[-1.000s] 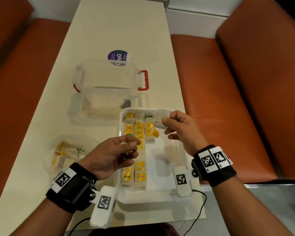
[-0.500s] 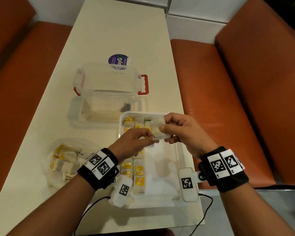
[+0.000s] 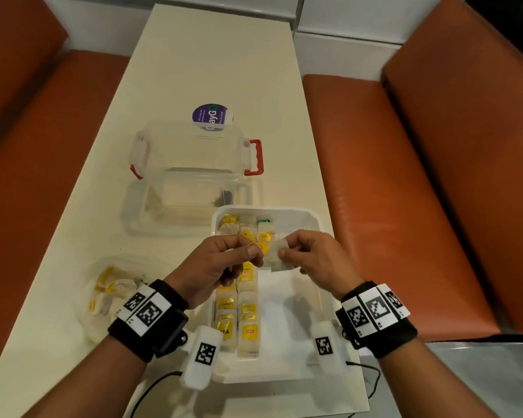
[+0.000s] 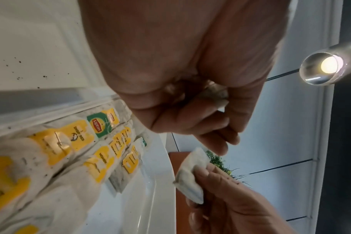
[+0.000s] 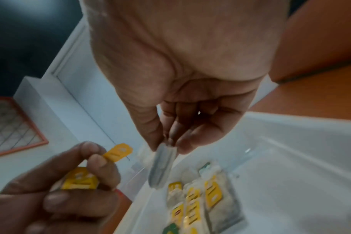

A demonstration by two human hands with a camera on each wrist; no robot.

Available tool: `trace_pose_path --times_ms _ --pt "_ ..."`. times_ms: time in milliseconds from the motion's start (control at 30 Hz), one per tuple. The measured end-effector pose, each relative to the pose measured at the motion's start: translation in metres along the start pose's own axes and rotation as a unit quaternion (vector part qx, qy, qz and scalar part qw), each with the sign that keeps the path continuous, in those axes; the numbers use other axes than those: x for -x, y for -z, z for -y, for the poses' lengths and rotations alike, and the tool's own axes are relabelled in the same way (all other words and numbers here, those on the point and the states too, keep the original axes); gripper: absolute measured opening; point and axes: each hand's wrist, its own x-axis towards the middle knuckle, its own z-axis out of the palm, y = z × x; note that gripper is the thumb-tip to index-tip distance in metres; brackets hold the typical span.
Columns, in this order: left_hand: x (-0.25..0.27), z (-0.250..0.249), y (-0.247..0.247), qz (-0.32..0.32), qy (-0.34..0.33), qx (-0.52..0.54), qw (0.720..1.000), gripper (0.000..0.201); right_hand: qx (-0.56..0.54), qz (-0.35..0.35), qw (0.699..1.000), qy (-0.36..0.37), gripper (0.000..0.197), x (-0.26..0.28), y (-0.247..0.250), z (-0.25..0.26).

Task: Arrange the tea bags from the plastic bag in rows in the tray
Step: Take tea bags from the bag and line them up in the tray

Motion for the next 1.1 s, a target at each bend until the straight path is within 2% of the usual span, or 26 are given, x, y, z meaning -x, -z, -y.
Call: trace_pose_path --times_ms 100,233,367,433,533,600,700,767,833,900,967,1100 --pt "-0.001 0.001 -0.002 0.018 -0.002 -0.008 1.000 0.021 -0.111 0.037 0.993 -0.023 0.008 0.002 -0.010 0.005" --pt "-0.004 0.005 -0.003 0.011 0.004 -0.070 0.997 0.014 -0.179 0.078 0.979 -0.060 0.016 0.003 -0.012 0.008" --pt "-0.007 0.004 -0.005 0.019 0.012 -0.123 0.992 0.017 -0.192 0.094 0.973 -0.082 0.019 0.003 -0.009 0.009" --pt "-0.008 0.001 -0.007 0.036 0.016 -0.146 0.989 0.021 -0.183 0.109 0.974 -0.078 0.013 0.002 -0.008 0.008" --pt "-0.007 -0.001 -0.007 0.062 0.025 -0.148 0.987 0.022 -0.181 0.119 0.973 -0.077 0.010 -0.002 -0.003 0.003" --pt "-0.004 0.000 -0.004 0.048 0.027 -0.136 0.989 0.018 -0.177 0.107 0.976 -0.071 0.012 -0.007 0.000 0.002" --pt "0.002 0.004 0.002 -0.028 0.023 -0.114 0.993 0.028 -0.133 0.088 0.985 -0.059 0.016 -0.017 0.000 -0.003" --pt "0.005 0.007 0.007 -0.072 0.022 -0.096 0.993 0.024 -0.065 0.089 0.993 -0.050 0.014 -0.025 -0.003 -0.009" --pt "0.009 0.009 0.011 -0.115 0.033 -0.065 0.991 0.020 0.020 0.112 0.993 -0.043 0.010 -0.032 -0.008 -0.015" --pt "0.013 0.009 0.013 -0.150 0.058 -0.026 0.987 0.027 0.094 0.150 0.983 -0.044 0.009 -0.038 -0.015 -0.018" --pt "0.019 0.008 0.015 -0.168 0.082 0.017 0.982 0.036 0.121 0.166 0.977 -0.052 0.009 -0.044 -0.021 -0.017" --pt "0.031 0.003 0.014 -0.170 0.099 0.086 0.977 0.048 0.148 0.130 0.979 -0.047 0.012 -0.058 -0.028 -0.018"
